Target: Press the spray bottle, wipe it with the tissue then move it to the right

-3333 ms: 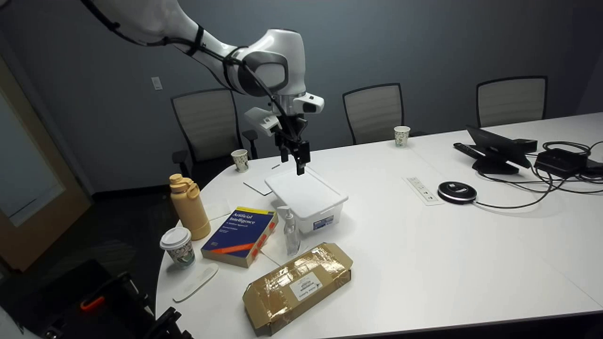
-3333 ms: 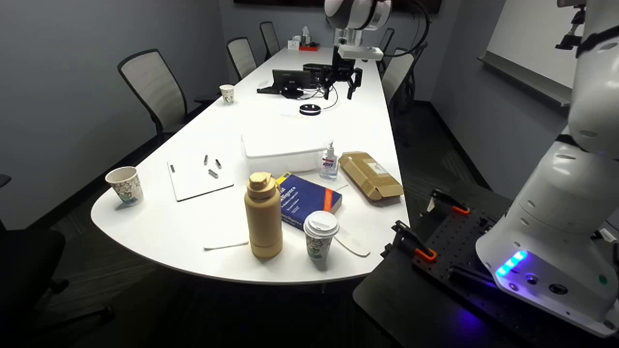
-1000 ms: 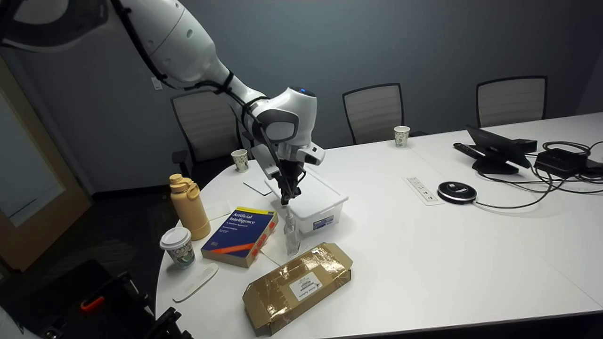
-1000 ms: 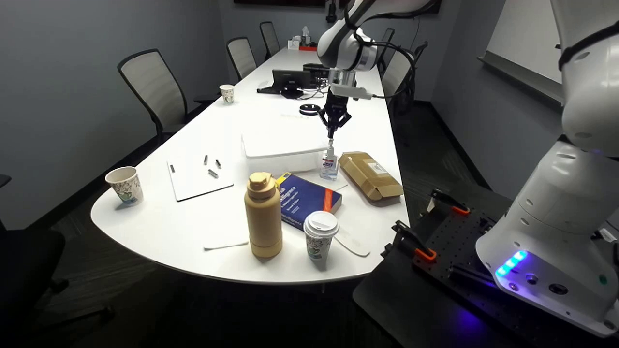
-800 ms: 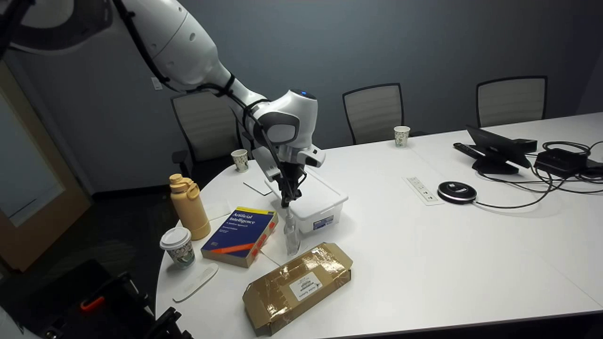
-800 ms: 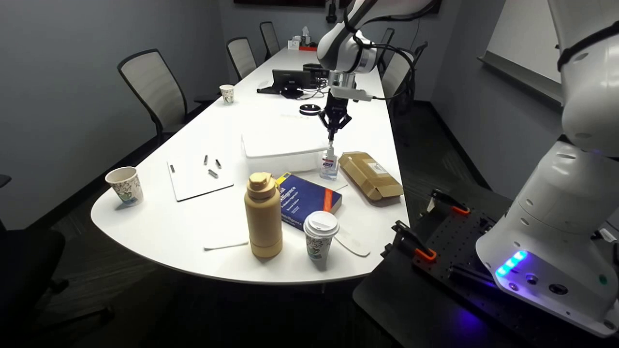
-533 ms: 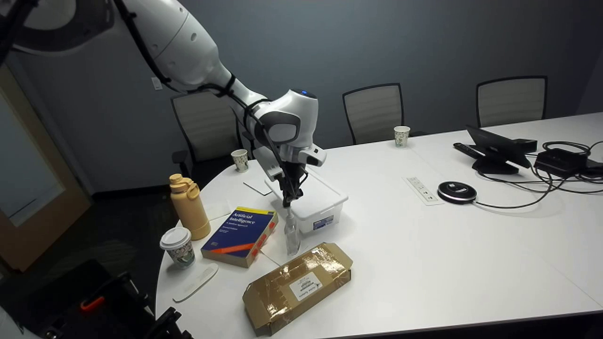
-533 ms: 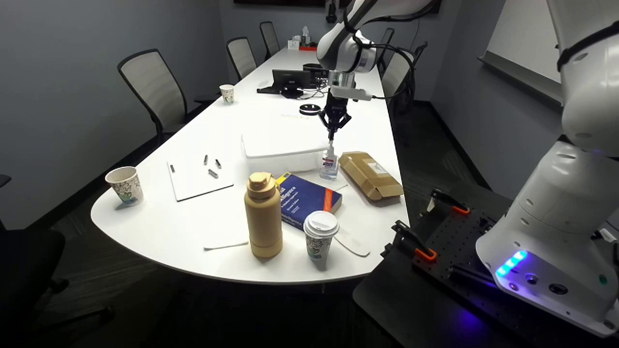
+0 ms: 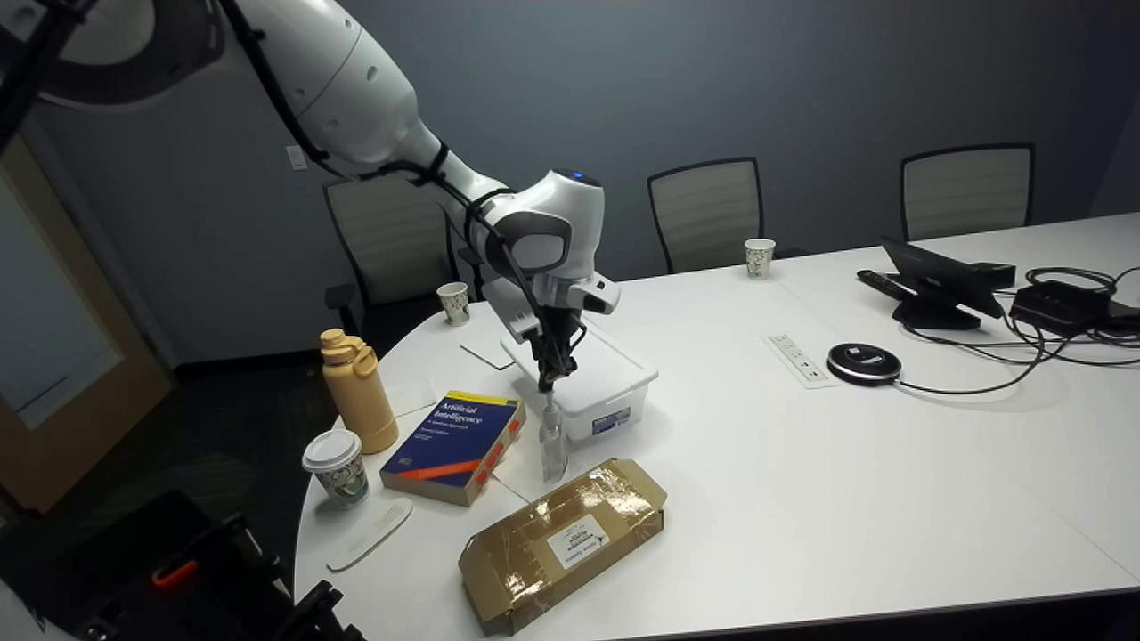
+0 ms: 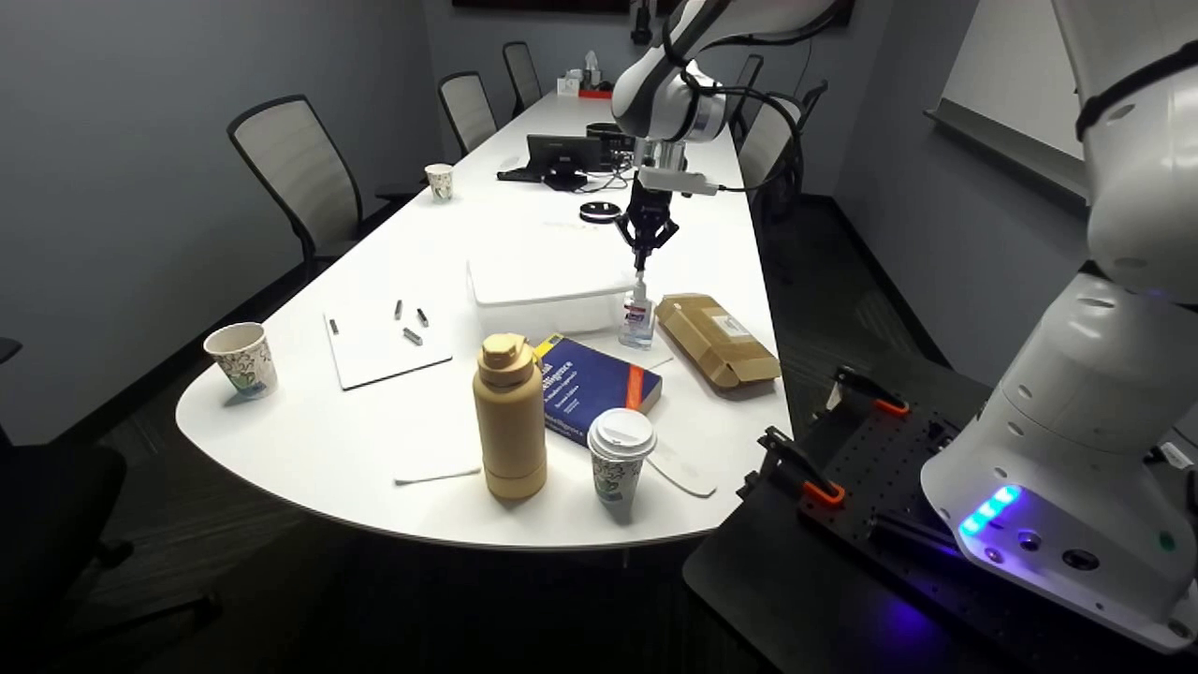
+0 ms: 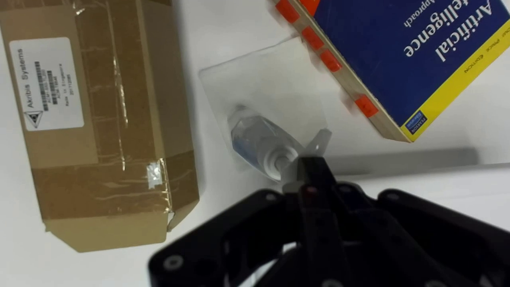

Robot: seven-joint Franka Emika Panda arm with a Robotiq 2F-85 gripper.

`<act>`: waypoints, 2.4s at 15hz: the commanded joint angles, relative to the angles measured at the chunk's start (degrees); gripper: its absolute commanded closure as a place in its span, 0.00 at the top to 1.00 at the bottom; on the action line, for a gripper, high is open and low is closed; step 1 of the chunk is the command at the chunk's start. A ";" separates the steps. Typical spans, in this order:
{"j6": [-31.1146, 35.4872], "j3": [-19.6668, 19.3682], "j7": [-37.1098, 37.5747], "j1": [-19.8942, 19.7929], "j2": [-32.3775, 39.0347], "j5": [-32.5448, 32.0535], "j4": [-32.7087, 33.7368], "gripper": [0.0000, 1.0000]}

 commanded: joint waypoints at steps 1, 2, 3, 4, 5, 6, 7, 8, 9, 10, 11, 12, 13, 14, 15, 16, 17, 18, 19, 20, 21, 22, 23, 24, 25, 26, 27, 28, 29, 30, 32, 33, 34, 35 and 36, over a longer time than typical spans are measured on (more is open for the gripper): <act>-0.18 -0.30 0.58 0.14 3.23 -0.76 1.88 0.00; -0.26 -0.29 0.57 0.08 3.42 -0.70 1.98 0.00; -0.44 -0.13 0.31 -0.11 3.66 -0.49 2.09 0.00; -0.65 -0.04 0.22 -0.20 3.92 -0.40 2.26 0.00; -1.14 0.24 -0.14 -0.47 4.21 -0.12 2.49 0.00; -1.47 0.34 -0.25 -0.53 4.39 -0.01 2.60 0.00; -1.91 0.48 -0.36 -0.59 4.57 0.15 2.73 0.00; -2.24 0.48 -0.32 -0.52 4.82 0.15 2.92 0.00; -2.60 0.53 -0.30 -0.49 5.13 0.15 3.18 0.00; -2.89 0.55 -0.25 -0.43 5.28 0.11 3.35 0.00; -3.04 0.49 -0.06 -0.28 5.29 0.00 3.47 0.00; -2.96 0.41 0.12 -0.12 5.27 -0.12 3.55 0.00; -2.81 0.38 0.16 0.00 5.16 -0.23 3.61 0.00; -2.87 0.28 0.29 0.14 5.02 -0.42 3.69 0.00; -2.93 0.19 0.44 0.39 4.70 -0.73 3.76 0.00; -2.95 0.15 0.49 0.58 4.37 -0.95 3.78 0.00; -3.09 0.17 0.49 0.74 4.03 -1.13 3.88 0.00; -3.42 0.22 0.45 0.85 3.80 -1.30 4.07 0.00; -3.57 0.24 0.49 1.05 3.57 -1.55 4.24 0.00; -3.84 0.17 0.68 1.40 3.24 -1.91 4.54 0.00; -4.06 -0.01 0.99 1.82 2.96 -2.41 4.85 0.00; -4.48 -0.23 1.46 2.29 2.66 -3.04 5.22 0.00; -4.80 -0.39 1.77 2.63 2.51 -3.80 5.64 0.00; -4.99 -0.58 2.22 3.00 2.39 -4.52 6.02 0.00; -5.14 -0.74 2.63 3.29 2.25 -5.16 6.33 0.00; -5.35 -0.80 2.96 3.50 2.11 -5.73 6.72 0.00; -5.40 -0.87 3.23 3.72 2.04 -6.32 7.10 0.00; -5.44 -0.93 3.30 3.90 2.01 -6.85 7.52 0.00; -5.46 -0.86 3.08 4.10 2.03 -7.17 8.01 0.00; -5.50 -0.73 2.84 4.28 2.14 -7.53 8.49 0.00; -5.33 -0.01 1.94 5.17 2.78 -8.47 9.35 0.00; -5.19 0.28 1.58 5.86 3.01 -9.15 9.51 0.00; -5.09 0.91 0.89 6.52 3.31 -9.57 9.57 0.00; -4.94 1.62 0.15 7.29 3.60 -10.19 9.47 0.00; -4.78 2.39 -0.64 7.87 3.86 -10.59 9.22 0.00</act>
